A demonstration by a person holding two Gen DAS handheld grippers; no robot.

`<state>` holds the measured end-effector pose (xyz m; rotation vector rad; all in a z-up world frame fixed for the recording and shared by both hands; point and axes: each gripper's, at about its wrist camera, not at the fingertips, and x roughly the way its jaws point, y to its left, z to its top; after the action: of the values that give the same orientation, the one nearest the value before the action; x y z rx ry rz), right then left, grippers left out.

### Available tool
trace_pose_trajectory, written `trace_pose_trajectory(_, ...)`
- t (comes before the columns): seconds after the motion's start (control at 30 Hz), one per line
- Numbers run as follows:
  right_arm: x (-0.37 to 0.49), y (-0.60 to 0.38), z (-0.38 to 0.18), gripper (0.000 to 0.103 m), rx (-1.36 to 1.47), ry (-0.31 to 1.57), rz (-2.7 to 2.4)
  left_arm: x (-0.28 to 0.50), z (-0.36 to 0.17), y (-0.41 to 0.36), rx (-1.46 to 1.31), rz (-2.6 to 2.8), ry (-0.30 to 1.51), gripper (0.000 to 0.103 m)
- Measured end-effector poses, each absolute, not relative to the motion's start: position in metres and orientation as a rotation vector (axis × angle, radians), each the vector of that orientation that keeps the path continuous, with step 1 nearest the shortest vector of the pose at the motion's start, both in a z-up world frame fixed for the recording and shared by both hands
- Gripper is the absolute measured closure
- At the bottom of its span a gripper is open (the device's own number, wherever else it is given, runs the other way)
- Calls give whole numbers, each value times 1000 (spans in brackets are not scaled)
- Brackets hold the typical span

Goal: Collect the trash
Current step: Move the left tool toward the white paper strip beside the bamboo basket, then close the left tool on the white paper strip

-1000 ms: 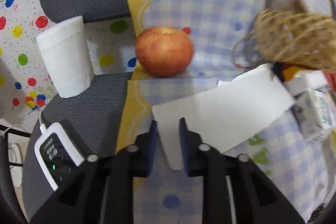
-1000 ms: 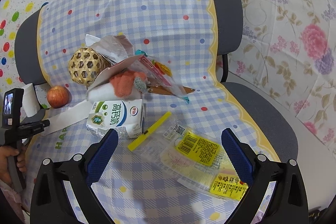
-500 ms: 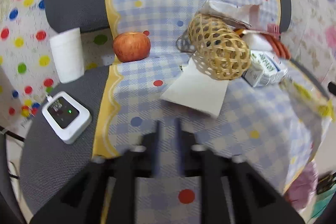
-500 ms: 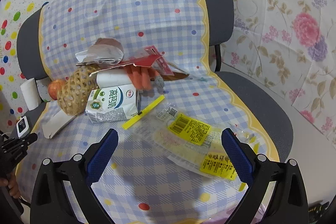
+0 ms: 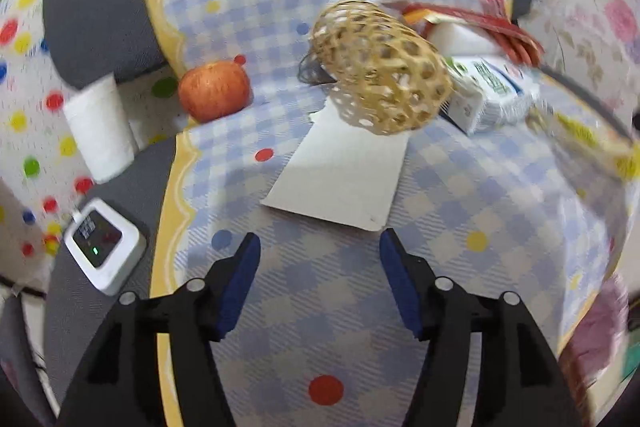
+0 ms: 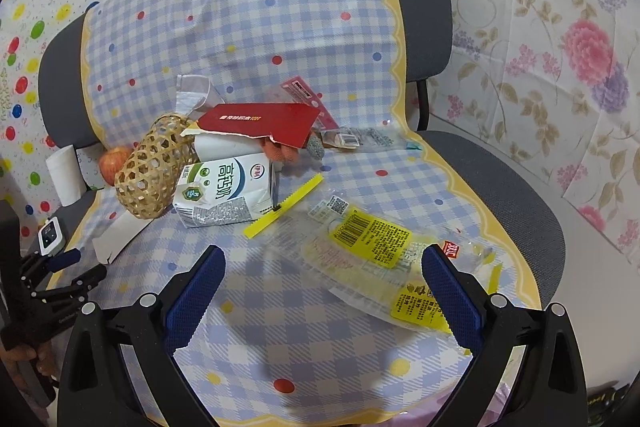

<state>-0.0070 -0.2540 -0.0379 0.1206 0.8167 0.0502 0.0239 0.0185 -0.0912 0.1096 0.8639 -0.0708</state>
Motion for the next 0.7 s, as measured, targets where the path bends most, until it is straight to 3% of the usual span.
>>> trace_pose_trajectory(0.1, -5, -251, -41, 6, 109, 824, 49, 28, -91, 34, -15, -79, 877, 43)
trace_pose_trajectory(0.33, -2, -245, -48, 6, 101, 842, 58, 41, -91, 43, -195, -86, 893, 60)
trace_pose_trajectory(0.7, -1, -248, -51, 6, 101, 851, 50, 72, -102, 30, -221, -62, 904, 71)
